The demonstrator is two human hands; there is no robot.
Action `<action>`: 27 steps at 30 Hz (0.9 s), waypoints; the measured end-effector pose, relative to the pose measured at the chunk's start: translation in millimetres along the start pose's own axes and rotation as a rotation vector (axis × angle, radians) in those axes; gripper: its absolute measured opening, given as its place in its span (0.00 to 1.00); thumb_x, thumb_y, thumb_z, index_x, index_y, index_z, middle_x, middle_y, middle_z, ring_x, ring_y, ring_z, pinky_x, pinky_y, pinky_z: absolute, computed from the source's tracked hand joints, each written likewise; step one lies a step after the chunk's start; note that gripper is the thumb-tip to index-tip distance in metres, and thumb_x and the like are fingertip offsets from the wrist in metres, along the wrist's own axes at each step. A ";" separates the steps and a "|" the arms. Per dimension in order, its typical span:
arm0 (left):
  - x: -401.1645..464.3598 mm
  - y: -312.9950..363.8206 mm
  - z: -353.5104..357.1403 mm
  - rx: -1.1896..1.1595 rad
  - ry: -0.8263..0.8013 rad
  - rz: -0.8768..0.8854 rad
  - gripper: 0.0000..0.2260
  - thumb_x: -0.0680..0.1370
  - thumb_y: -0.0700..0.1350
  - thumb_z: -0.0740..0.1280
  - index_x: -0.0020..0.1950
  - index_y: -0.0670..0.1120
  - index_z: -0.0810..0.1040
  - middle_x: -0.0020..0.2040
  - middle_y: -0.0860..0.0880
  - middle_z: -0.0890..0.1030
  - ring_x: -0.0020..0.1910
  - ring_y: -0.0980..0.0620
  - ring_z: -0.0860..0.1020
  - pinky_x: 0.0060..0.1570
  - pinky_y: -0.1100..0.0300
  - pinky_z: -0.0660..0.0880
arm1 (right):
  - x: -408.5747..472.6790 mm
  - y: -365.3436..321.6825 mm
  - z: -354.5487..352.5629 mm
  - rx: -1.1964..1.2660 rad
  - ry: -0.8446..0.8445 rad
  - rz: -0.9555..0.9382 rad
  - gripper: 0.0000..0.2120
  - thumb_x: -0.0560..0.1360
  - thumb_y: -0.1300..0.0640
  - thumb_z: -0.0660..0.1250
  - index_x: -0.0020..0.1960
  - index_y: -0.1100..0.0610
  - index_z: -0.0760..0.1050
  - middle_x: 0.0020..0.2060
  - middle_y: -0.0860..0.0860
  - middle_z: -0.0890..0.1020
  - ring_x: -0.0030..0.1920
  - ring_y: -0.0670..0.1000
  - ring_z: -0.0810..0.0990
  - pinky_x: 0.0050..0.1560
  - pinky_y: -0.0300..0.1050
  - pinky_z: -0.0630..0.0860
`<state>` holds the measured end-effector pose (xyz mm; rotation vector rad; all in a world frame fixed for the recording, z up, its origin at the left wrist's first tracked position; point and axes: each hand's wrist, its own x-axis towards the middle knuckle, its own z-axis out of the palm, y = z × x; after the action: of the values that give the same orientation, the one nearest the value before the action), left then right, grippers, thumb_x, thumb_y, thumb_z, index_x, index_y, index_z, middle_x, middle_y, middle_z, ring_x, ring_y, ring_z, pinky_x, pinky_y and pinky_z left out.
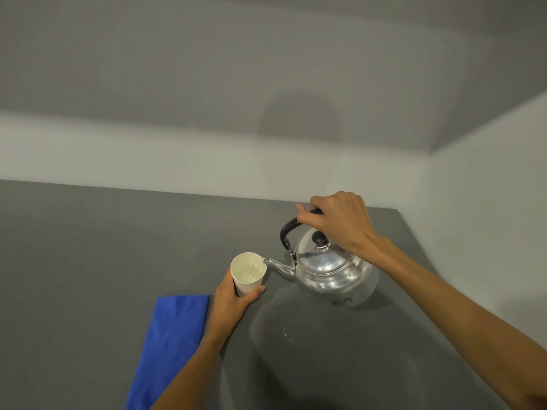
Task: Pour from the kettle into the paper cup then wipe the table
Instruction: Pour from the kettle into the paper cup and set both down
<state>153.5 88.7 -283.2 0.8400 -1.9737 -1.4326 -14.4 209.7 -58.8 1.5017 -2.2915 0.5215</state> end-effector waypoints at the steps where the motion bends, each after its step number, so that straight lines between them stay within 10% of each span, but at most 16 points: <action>1: -0.3 -0.1 -0.1 0.002 0.000 0.000 0.32 0.66 0.55 0.77 0.66 0.57 0.67 0.58 0.61 0.76 0.57 0.71 0.73 0.49 0.77 0.70 | 0.2 0.0 -0.4 -0.002 0.002 -0.001 0.25 0.75 0.46 0.64 0.28 0.64 0.74 0.19 0.61 0.71 0.24 0.52 0.58 0.27 0.43 0.59; 10: -0.5 1.3 -0.2 0.005 -0.011 0.009 0.32 0.66 0.55 0.76 0.67 0.55 0.66 0.58 0.61 0.75 0.57 0.69 0.73 0.48 0.78 0.70 | 1.1 -1.2 -3.3 -0.010 0.004 -0.008 0.25 0.74 0.47 0.64 0.26 0.64 0.71 0.18 0.52 0.62 0.24 0.53 0.57 0.26 0.42 0.56; 27: -0.3 2.5 0.9 0.001 -0.012 0.013 0.32 0.67 0.53 0.76 0.67 0.56 0.66 0.60 0.58 0.76 0.57 0.66 0.73 0.53 0.72 0.69 | 0.6 0.9 -2.5 -0.011 -0.001 -0.018 0.25 0.75 0.46 0.63 0.28 0.64 0.73 0.20 0.60 0.74 0.24 0.52 0.60 0.27 0.44 0.63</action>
<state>152.6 90.0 -281.1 0.8189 -1.9853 -1.4325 -15.2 210.8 -56.4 1.5163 -2.2754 0.5030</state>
